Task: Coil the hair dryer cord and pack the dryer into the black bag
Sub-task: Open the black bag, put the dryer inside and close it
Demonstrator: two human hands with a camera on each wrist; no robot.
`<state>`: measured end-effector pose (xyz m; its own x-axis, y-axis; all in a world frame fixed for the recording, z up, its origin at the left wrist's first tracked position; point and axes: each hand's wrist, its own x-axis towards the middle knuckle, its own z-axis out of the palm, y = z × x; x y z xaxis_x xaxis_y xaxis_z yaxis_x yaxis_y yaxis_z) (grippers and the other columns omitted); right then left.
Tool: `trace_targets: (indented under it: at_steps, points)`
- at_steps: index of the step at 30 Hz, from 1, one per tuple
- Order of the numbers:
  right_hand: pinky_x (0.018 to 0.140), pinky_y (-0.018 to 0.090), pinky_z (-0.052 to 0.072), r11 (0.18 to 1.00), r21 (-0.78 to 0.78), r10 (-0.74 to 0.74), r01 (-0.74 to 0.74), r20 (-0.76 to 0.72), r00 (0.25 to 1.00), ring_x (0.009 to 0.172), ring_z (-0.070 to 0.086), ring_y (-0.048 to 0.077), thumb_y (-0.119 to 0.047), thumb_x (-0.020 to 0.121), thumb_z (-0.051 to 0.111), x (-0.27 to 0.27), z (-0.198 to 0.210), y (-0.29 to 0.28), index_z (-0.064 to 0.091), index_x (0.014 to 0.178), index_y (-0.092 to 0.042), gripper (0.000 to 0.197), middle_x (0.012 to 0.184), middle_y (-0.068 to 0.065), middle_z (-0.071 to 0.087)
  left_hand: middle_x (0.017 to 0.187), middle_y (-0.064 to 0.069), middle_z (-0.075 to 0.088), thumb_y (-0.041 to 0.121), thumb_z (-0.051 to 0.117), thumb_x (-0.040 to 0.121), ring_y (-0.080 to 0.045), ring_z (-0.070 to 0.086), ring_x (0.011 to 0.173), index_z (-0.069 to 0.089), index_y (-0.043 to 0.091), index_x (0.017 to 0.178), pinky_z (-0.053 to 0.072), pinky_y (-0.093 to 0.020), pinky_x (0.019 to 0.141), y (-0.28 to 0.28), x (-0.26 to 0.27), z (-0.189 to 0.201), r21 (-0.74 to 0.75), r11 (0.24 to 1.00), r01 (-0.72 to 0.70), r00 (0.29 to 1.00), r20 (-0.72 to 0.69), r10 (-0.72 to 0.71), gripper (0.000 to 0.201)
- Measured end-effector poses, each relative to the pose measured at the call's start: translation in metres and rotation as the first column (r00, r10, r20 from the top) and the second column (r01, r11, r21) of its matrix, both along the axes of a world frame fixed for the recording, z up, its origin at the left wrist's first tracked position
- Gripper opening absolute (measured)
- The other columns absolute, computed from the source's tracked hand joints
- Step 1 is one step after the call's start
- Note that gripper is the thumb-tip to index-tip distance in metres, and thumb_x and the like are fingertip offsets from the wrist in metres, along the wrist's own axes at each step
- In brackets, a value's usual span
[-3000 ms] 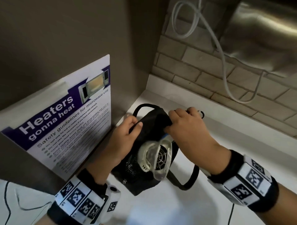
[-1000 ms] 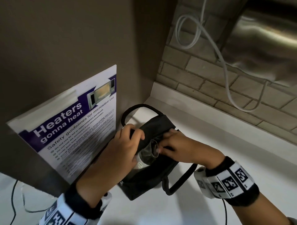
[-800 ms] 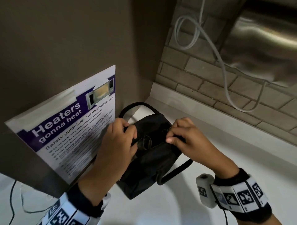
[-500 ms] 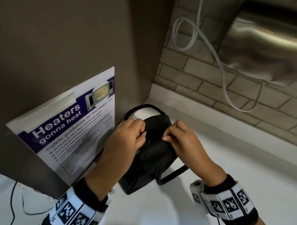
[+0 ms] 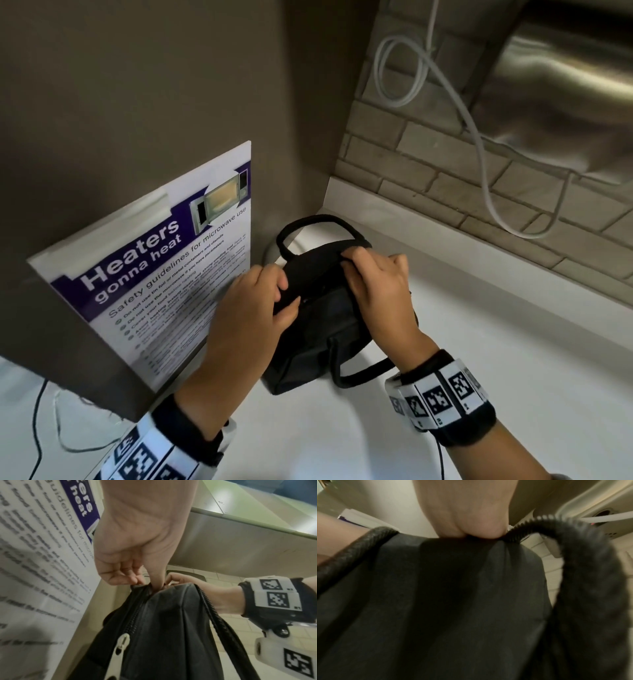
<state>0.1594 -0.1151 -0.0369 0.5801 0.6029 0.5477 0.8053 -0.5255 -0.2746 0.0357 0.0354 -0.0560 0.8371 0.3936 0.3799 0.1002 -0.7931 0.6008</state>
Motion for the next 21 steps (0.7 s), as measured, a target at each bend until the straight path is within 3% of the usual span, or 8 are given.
trace_targets:
  at_steps: [3, 6, 9, 11, 13, 15, 17, 21]
  points:
    - [0.073, 0.031, 0.029, 1.000, -0.009, -0.023, 0.023, -0.005, 1.000, 0.072, 0.055, 0.015, -0.019, 0.097, 0.046, 0.003, -0.001, -0.002, 0.057, 0.099, -0.021, 0.012, 0.079, -0.004, 0.062, 0.067, 0.005, 0.043, 0.035, 0.067, 0.081, -0.011, 0.047, 0.059, 0.046, 0.020, 0.081, 0.040, -0.021, 0.052, 0.004, 0.000, -0.011, -0.074, 0.995, -0.073, 0.996, -0.056, 0.069, 0.026]
    - [0.075, 0.030, 0.029, 0.998, -0.041, -0.043, 0.043, -0.003, 0.999, 0.073, 0.055, 0.015, -0.022, 0.096, 0.046, 0.006, 0.000, -0.004, 0.057, 0.101, -0.023, 0.013, 0.082, -0.004, 0.063, 0.061, -0.001, 0.047, 0.044, 0.056, 0.089, -0.015, 0.048, 0.055, 0.045, 0.017, 0.071, 0.037, -0.024, 0.052, 0.007, 0.000, -0.022, -0.001, 0.991, -0.132, 0.962, -0.242, 0.128, 0.034]
    - [0.078, 0.032, 0.033, 0.994, -0.084, -0.077, 0.076, -0.004, 0.997, 0.077, 0.056, 0.017, -0.024, 0.096, 0.047, 0.007, 0.000, -0.003, 0.057, 0.104, -0.024, 0.014, 0.089, -0.003, 0.063, 0.060, -0.003, 0.051, 0.052, 0.038, 0.094, -0.023, 0.057, 0.064, 0.052, 0.011, 0.069, 0.042, -0.030, 0.059, 0.015, 0.001, -0.028, 0.059, 0.987, -0.148, 0.843, -0.515, 0.157, 0.050]
    - [0.079, 0.031, 0.035, 0.992, -0.095, -0.082, 0.081, -0.007, 0.997, 0.078, 0.057, 0.019, -0.023, 0.096, 0.049, 0.006, 0.000, -0.002, 0.057, 0.106, -0.024, 0.014, 0.092, -0.003, 0.063, 0.073, -0.010, 0.062, 0.053, 0.033, 0.096, -0.031, 0.065, 0.078, 0.063, 0.004, 0.083, 0.053, -0.039, 0.071, 0.022, 0.004, -0.032, -0.103, 0.981, -0.166, 0.779, -0.623, 0.066, 0.058]
    - [0.079, 0.032, 0.039, 0.993, -0.101, -0.064, 0.063, -0.002, 0.998, 0.078, 0.059, 0.019, -0.021, 0.096, 0.049, 0.003, 0.000, 0.000, 0.057, 0.106, -0.023, 0.013, 0.091, -0.003, 0.065, 0.083, -0.013, 0.070, 0.046, 0.037, 0.097, -0.027, 0.068, 0.077, 0.066, 0.000, 0.092, 0.057, -0.039, 0.076, 0.026, 0.006, -0.035, -0.412, 0.876, -0.249, 0.773, -0.629, -0.076, 0.055]
    - [0.077, 0.033, 0.043, 0.997, -0.067, -0.028, 0.027, -0.011, 1.000, 0.078, 0.061, 0.019, -0.019, 0.096, 0.049, -0.003, 0.002, 0.002, 0.058, 0.105, -0.022, 0.013, 0.089, -0.004, 0.067, 0.081, -0.011, 0.069, 0.038, 0.041, 0.099, -0.022, 0.066, 0.069, 0.063, -0.001, 0.095, 0.054, -0.032, 0.066, 0.025, 0.007, -0.034, -0.604, 0.725, -0.331, 0.788, -0.600, -0.140, 0.044]
    - [0.075, 0.033, 0.045, 1.000, -0.004, -0.002, 0.002, 0.002, 1.000, 0.077, 0.062, 0.019, -0.016, 0.095, 0.050, -0.009, 0.004, 0.003, 0.059, 0.104, -0.020, 0.013, 0.086, -0.002, 0.068, 0.077, -0.008, 0.068, 0.034, 0.045, 0.098, -0.020, 0.067, 0.067, 0.059, 0.004, 0.093, 0.047, -0.027, 0.057, 0.024, 0.007, -0.030, -0.680, 0.631, -0.373, 0.797, -0.584, -0.158, 0.034]
    - [0.063, 0.032, 0.049, 0.999, 0.040, -0.005, 0.005, -0.015, 1.000, 0.071, 0.061, 0.018, -0.012, 0.093, 0.052, -0.014, 0.005, 0.003, 0.059, 0.105, -0.016, 0.015, 0.084, 0.000, 0.067, 0.074, -0.005, 0.069, 0.036, 0.049, 0.096, -0.018, 0.069, 0.066, 0.060, 0.007, 0.083, 0.046, -0.026, 0.055, 0.027, 0.007, -0.030, -0.735, 0.558, -0.385, 0.811, -0.559, -0.175, 0.034]
